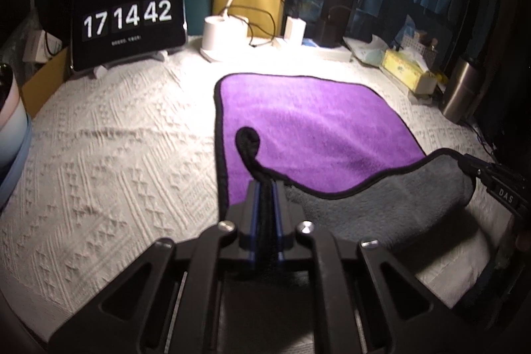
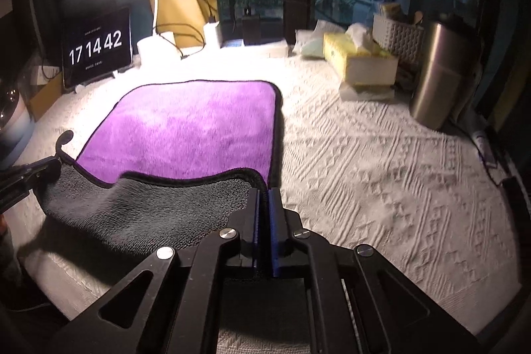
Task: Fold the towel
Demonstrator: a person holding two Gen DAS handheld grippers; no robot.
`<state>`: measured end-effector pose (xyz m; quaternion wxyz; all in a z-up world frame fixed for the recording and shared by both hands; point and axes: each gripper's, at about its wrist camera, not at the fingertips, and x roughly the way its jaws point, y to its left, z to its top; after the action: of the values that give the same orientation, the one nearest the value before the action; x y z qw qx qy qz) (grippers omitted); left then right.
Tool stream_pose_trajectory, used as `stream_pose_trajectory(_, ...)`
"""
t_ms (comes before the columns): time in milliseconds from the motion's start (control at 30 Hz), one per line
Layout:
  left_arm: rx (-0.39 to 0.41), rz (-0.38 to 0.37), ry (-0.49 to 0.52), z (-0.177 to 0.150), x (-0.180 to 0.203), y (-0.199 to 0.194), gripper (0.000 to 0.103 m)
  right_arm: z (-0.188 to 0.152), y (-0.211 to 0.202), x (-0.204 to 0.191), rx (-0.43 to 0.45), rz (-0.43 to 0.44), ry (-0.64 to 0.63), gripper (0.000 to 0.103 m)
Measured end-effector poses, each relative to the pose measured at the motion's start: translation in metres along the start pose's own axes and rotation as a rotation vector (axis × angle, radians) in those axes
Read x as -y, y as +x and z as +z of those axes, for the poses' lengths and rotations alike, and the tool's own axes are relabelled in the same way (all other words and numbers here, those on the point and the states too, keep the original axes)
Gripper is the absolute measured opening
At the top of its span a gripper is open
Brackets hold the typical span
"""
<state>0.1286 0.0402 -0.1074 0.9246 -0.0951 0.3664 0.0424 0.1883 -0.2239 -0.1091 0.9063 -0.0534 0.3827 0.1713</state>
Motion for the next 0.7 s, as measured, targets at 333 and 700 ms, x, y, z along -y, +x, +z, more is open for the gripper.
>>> stream_pose_trajectory(333,0.084,0.021,-0.015,0.017,-0.004,-0.010,0.008,0.018,-0.010,0.000,0.057,-0.023,-0.010,0.006)
stream_pose_trajectory(700,0.122,0.032,-0.011,0.037,-0.007,-0.005,0.008,0.036,-0.007,0.001,0.089,-0.036,-0.016,0.006)
